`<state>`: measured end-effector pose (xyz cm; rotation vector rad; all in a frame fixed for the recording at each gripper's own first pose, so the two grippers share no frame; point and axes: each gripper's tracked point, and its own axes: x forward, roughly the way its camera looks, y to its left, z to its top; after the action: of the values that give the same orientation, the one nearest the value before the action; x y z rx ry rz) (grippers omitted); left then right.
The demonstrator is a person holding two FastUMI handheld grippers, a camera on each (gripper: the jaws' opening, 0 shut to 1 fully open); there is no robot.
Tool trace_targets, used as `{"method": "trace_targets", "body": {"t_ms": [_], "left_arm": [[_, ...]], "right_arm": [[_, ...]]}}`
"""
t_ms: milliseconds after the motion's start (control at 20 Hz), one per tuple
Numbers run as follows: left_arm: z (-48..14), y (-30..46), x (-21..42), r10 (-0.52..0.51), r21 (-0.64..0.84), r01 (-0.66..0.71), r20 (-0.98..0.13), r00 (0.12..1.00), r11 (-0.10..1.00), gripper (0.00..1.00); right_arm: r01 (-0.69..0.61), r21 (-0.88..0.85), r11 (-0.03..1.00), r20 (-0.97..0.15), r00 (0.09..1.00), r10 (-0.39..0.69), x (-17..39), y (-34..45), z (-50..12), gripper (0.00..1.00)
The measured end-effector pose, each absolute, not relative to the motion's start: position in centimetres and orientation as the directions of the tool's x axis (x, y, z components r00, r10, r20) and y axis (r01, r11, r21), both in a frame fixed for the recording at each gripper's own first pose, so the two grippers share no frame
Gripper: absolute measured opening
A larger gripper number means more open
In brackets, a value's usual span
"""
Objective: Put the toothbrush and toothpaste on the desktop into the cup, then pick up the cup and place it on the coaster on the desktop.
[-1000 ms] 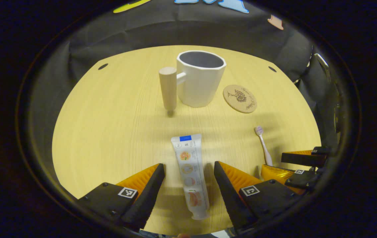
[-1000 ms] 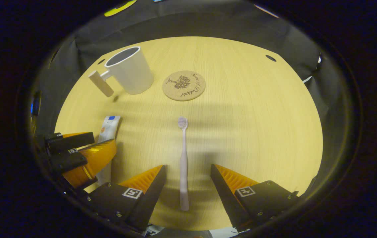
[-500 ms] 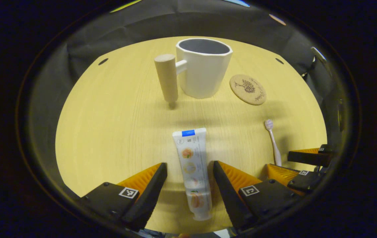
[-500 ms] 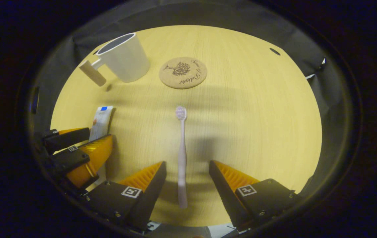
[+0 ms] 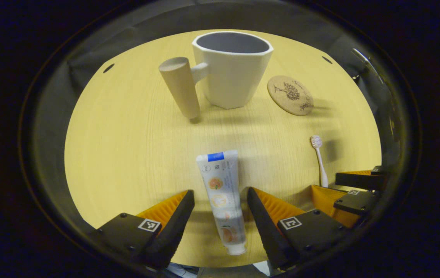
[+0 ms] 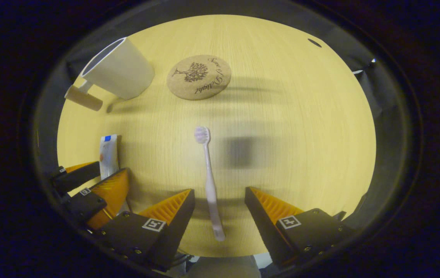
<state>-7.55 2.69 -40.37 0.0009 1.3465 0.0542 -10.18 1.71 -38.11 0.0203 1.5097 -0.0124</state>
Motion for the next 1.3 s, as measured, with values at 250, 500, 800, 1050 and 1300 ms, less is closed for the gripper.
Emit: {"method": "trace_targets", "body": {"t_ms": [250, 500, 800, 1050, 1300], "left_arm": [[-40.4, 1.5, -7.3, 0.031, 0.029, -0.015, -0.98, 0.194, 0.999, 0.7], [-40.3, 1.1, -7.2, 0.033, 0.03, -0.024, -0.987, 0.158, 0.999, 0.41], [-40.1, 1.0, -6.4, 0.048, 0.043, -0.033, -0.984, 0.17, 0.999, 0.34], [-39.5, 0.9, -6.8, 0.023, 0.017, -0.035, -0.987, 0.161, 0.999, 0.23], [-35.1, 0.3, -5.9, -0.008, -0.019, -0.051, -0.977, 0.212, 0.999, 0.24]], "right_arm": [[0.033, 0.004, 0.999, -1.0, 0.03, 0.003, -10.0, 1.4, -37.7, 0.51], [0.046, 0.025, 0.999, -1.0, 0.01, 0.024, -10.0, 0.7, -37.8, 0.1], [0.046, 0.037, 0.998, -0.999, 0.019, 0.037, -9.8, 0.7, -37.8, 0.02], [0.05, 0.054, 0.997, -0.998, 0.012, 0.054, -9.6, 0.6, -37.7, 0.02], [0.051, 0.071, 0.996, -0.997, 0.012, 0.07, -9.6, 0.5, -37.7, 0.02]]}}
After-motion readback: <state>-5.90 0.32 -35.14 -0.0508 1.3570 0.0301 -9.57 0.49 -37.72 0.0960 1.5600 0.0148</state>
